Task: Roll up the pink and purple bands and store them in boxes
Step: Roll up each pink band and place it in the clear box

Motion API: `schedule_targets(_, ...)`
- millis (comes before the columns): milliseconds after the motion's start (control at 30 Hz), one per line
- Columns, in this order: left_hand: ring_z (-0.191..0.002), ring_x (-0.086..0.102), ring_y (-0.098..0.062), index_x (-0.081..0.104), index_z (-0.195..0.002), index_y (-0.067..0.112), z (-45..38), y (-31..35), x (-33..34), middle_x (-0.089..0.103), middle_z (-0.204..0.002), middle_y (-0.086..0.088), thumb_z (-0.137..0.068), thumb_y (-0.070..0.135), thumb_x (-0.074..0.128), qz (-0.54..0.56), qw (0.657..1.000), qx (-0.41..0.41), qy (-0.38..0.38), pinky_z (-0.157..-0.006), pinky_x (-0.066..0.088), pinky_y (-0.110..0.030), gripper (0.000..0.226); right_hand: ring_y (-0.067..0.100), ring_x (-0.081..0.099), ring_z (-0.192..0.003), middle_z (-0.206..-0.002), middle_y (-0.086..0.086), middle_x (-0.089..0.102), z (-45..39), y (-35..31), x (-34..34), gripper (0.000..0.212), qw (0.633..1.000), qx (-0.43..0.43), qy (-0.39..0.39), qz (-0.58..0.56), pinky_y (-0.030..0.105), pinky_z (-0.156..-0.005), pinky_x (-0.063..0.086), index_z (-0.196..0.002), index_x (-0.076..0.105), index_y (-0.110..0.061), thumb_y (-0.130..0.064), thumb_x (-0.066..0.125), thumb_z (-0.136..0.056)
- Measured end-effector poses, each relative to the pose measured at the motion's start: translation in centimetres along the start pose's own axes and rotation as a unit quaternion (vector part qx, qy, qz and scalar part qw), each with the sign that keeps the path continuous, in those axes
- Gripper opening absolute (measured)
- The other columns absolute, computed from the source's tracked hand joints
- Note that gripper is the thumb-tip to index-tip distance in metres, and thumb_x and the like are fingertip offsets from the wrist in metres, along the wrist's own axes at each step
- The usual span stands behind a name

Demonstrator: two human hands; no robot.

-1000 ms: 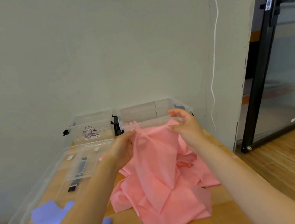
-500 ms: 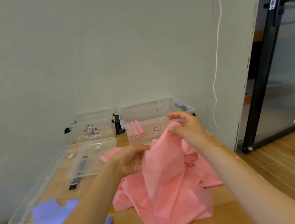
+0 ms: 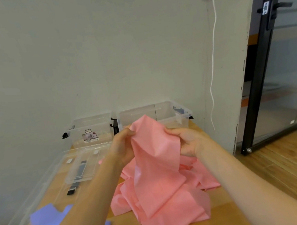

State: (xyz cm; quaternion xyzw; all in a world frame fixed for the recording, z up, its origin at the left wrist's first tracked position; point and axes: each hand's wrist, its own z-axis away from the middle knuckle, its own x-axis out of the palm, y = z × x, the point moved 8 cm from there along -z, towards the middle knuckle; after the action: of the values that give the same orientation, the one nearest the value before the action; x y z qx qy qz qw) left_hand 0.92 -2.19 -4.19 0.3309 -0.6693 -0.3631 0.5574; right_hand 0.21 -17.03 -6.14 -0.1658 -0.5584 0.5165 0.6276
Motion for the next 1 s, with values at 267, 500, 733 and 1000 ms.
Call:
schedule_targets(267,-0.113,0.054,-0.025,0.052,-0.128,0.008,0.0,-1.9,-2.0,0.054,-0.127,-0.009,-0.042,0.021,0.085,0.045,0.997,-0.055,-0.001,-0.095,0.045,-0.034,0.093,0.018,0.058,-0.071,-0.08,0.005,0.062,1.0,-4.7,-0.5,0.053,0.94,-0.301,0.075,0.138,0.027,-0.065,0.045,-0.111,0.06,-0.016,0.022,0.05,-0.074)
schedule_targets(500,-0.097,0.064,-0.026,0.07,-0.106,0.007,1.2,-5.1,-0.4,0.066,-0.111,-0.015,-0.085,0.053,0.042,0.039,0.982,-0.18,-0.03,-0.093,0.045,-0.036,0.058,0.015,0.054,-0.086,-0.097,0.001,0.056,1.4,-4.8,1.2,0.063,0.914,-0.338,-0.012,0.223,0.03,-0.077,0.044,-0.102,0.062,-0.034,0.02,0.049,-0.074)
schedule_targets(733,-0.1,0.059,-0.022,0.048,-0.13,0.009,-0.5,-3.3,-1.2,0.054,-0.122,-0.008,-0.07,0.013,0.066,0.053,0.993,-0.104,0.035,-0.081,0.051,-0.034,0.063,0.01,0.054,-0.067,-0.071,-0.002,0.057,1.3,-5.1,0.9,0.03,0.952,-0.293,-0.032,0.085,0.021,-0.062,0.045,-0.085,0.066,-0.018,0.009,0.054,-0.082)
schedule_targets(1000,-0.079,0.065,-0.022,0.061,-0.103,0.003,-1.1,-1.2,-0.9,0.065,-0.092,-0.013,-0.081,0.02,0.06,0.061,0.994,-0.048,0.072,-0.071,0.056,-0.031,0.027,0.003,0.05,-0.048,-0.052,-0.008,0.048,1.2,-6.8,0.5,0.029,0.938,-0.34,-0.004,0.062,0.015,-0.051,0.043,-0.082,0.06,-0.011,0.017,0.051,-0.081)
